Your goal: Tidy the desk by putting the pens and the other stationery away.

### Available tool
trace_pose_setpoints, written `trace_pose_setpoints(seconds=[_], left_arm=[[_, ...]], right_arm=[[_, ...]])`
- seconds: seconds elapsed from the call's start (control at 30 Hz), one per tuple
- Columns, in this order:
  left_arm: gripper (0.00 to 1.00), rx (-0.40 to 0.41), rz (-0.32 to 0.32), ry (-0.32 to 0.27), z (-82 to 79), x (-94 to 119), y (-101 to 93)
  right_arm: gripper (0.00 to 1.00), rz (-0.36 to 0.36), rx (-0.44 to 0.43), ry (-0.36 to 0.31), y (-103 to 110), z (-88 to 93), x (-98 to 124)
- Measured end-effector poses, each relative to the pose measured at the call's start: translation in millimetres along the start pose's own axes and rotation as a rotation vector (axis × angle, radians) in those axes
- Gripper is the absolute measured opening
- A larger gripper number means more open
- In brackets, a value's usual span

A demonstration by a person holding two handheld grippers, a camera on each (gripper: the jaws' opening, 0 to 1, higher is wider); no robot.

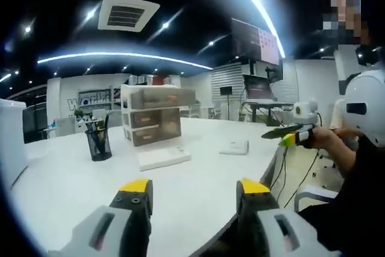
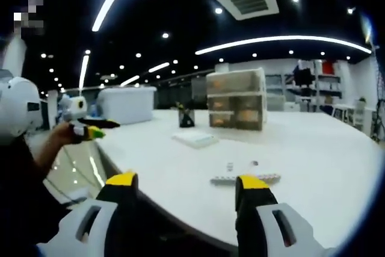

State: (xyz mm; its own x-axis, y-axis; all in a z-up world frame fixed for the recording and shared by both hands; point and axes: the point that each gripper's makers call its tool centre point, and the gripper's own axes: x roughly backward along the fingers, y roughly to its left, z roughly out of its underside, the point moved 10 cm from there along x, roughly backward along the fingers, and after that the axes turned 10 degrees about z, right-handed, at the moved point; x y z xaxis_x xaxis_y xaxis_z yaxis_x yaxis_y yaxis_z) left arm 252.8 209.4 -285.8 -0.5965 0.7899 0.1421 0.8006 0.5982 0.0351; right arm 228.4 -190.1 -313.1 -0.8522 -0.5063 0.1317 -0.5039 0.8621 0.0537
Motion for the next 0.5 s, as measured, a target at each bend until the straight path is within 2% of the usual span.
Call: trace_pose_setpoints(seconds=[0.3, 0.43, 0.5], left_arm=[[0.56, -0.076, 0.077, 0.037, -23.1, -20, 4.3], [0.56, -0.075, 0.123, 0.046, -29.1, -32, 11.4], [0.56, -0.05, 0.143, 0.043, -29.5, -39, 16.8]], right_arm=[[0.62, -0.001, -0.015, -0.001, 1, 6.3, 2], [0.62, 0.003, -0.006, 0.008, -1, 8.3, 3], [0.62, 0.002, -0.004, 0.012, -1, 9.0, 3]])
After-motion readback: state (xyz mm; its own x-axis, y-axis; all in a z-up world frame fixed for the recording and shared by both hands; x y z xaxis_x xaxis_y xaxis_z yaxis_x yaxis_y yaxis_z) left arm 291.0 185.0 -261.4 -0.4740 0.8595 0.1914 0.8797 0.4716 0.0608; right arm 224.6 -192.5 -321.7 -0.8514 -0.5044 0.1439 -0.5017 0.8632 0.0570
